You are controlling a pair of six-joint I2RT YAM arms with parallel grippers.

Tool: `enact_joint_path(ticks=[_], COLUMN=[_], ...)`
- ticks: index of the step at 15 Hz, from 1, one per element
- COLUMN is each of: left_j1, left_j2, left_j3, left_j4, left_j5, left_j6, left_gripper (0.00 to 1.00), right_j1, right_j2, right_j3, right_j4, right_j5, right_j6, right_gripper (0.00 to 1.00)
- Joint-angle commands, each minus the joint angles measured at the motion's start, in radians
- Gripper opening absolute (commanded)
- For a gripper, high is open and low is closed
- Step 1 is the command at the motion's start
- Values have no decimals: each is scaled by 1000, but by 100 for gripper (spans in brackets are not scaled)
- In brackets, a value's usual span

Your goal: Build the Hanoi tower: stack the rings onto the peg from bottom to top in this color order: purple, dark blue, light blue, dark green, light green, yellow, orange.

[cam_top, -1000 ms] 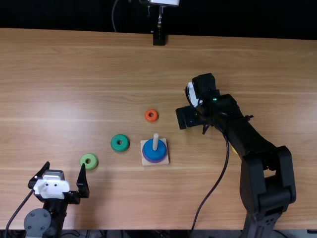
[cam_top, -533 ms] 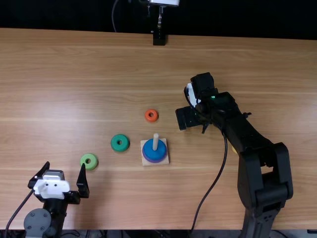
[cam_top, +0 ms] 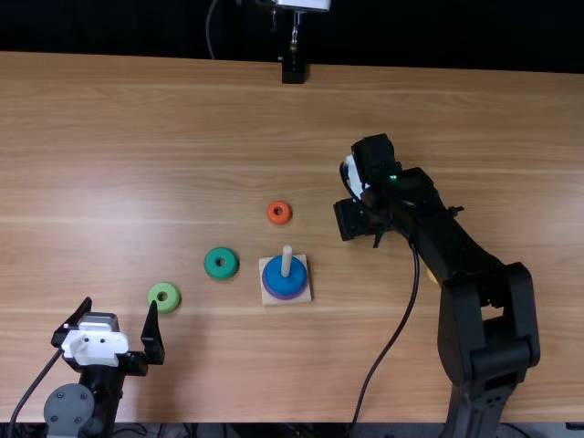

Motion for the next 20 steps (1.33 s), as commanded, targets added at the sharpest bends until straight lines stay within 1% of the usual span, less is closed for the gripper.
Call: enact_joint_path(ticks=[1,2,3,8,9,10,12,13,14,15,16,17,18,20], left_j1=[8,8,8,8,8,8,8,8,8,8,8,8,8,8], left_j2=[-12,-12,-12,-12,-12,-12,-12,-12,-12,-12,-12,-12,-12,-12], left_j3=[-53,-53,-53,-53,-53,-53,-53,-53,-53,-53,-53,-53,-53,-53], left_j4=[-15,-15,-15,-15,-15,-15,-15,-15,-15,-15,-15,-15,-15,-15], left_j5=[11,11,11,11,11,11,11,11,11,11,11,11,11,11], left_j6=[5,5,5,5,5,5,5,5,5,5,5,5,5,5], left_gripper=[100,100,100,100,100,100,100,100,100,100,100,100,100,100], right_j1=[17,15,15,15,17,17,17,18,17,17,17,17,17,17], right_j2=[19,19,17,8,2,-29,-81,-83,-84,-84,-84,-84,-84,-86], right_j3=[24,25,28,97,105,137,145,140,131,106,70,53,50,42], right_j4=[-5,-3,2,-14,-48,-92,-175,-180,-182,-184,-182,-184,-195,-281], right_j5=[-23,-36,-41,-41,-41,-41,-43,-43,-41,-41,-41,-41,-37,-36], right_j6=[-3,-2,0,-7,-9,-16,-66,-77,-77,-79,-83,-83,-81,-83], right_gripper=[0,0,0,0,0,0,0,0,0,5,25,42,54,75])
